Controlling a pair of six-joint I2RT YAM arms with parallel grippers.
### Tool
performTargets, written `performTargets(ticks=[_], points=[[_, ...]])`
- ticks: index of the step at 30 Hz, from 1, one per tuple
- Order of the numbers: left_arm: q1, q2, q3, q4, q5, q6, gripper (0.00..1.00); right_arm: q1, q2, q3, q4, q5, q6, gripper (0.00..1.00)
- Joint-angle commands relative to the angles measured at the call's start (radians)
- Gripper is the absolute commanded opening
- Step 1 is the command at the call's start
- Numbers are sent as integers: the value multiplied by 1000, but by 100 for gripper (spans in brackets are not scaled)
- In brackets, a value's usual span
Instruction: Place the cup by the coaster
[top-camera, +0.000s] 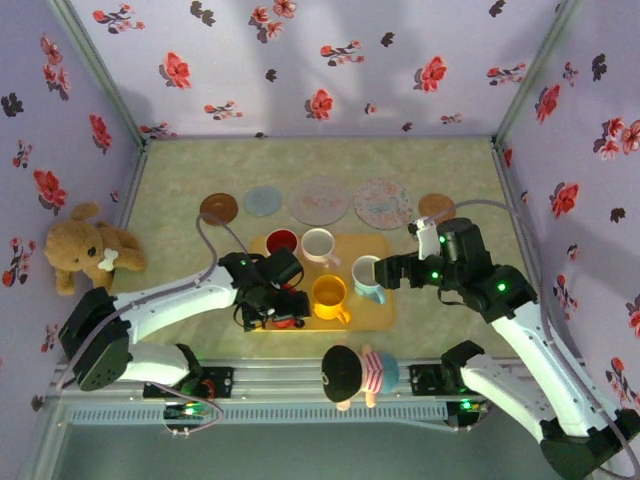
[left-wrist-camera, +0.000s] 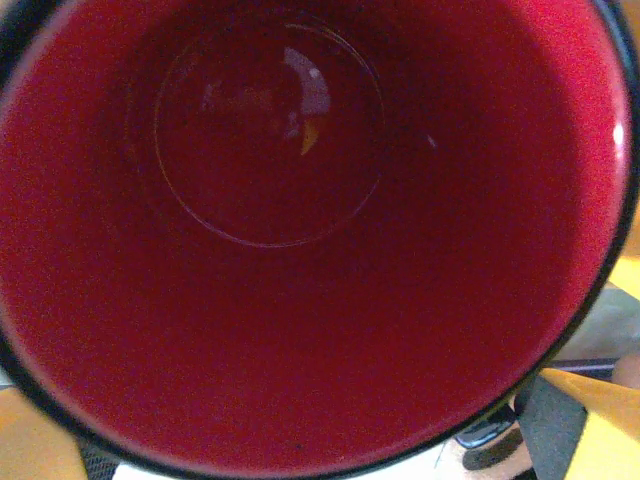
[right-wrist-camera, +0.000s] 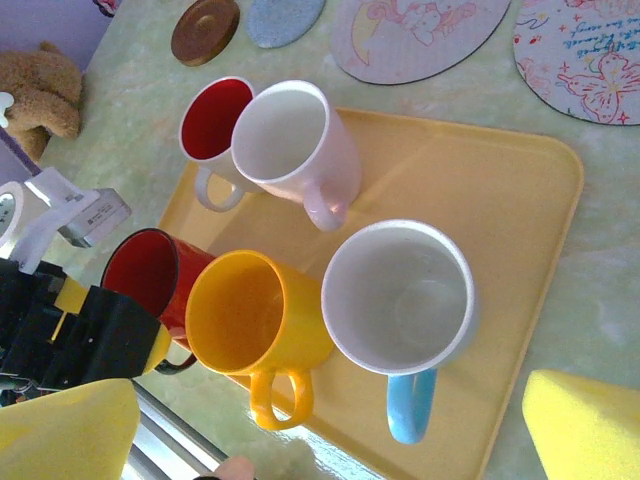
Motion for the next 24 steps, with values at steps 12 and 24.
performTargets(ticks=[12, 24], points=[[50, 91, 134, -256, -33, 262, 100, 6, -6, -31, 32, 27, 3, 99], [134, 50, 137, -362, -39, 404, 99, 6, 19, -44, 69, 17, 23, 99]])
